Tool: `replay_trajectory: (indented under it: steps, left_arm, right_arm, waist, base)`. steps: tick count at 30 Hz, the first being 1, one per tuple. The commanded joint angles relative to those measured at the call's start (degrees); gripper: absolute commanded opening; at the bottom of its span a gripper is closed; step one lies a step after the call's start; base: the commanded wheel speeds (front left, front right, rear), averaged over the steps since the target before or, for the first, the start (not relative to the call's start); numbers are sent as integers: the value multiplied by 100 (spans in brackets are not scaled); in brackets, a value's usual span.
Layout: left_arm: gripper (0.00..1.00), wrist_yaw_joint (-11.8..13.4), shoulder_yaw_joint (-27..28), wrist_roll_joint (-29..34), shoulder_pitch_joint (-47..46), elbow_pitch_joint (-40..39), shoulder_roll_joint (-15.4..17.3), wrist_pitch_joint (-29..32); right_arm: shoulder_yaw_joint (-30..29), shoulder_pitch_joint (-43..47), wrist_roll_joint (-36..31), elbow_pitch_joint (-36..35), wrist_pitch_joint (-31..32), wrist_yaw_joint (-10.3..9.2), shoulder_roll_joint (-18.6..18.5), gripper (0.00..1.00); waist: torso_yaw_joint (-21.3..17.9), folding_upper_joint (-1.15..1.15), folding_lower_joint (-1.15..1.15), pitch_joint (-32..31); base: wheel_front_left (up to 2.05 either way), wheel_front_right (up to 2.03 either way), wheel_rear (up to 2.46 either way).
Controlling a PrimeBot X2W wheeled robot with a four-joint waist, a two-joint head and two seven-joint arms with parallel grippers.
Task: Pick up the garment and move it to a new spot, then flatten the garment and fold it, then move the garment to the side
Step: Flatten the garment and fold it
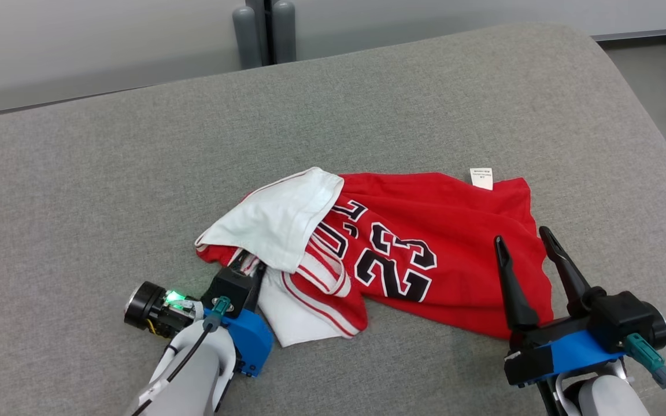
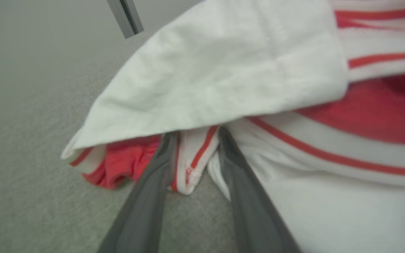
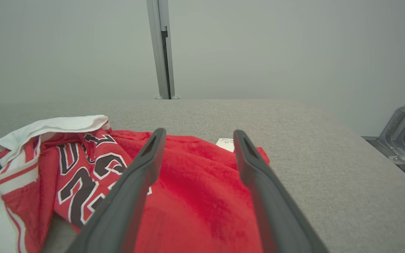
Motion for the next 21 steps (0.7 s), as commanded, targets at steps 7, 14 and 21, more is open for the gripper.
replay_trajectory:
  steps: [7, 14, 21]
  left_arm:
    - [0, 47, 102, -159, -146, -246, 106, 8]
    - [0, 96, 289, -253, 98, -821, 472, 8]
    - [0, 206, 571, -353, 352, -1348, 877, 8]
  right_arm:
    - [-98, 49, 24, 39, -21, 1, 5, 100]
    - [-150, 175, 51, 40, -20, 1, 6, 100]
    - [-146, 250, 100, 68, -21, 1, 5, 100]
  waist:
    - [136, 0, 0, -121]
    - [416, 0, 0, -295]
    - [614, 0, 0, -418]
  base:
    - [0, 0, 0]
    - [0, 0, 0]
    - [0, 0, 0]
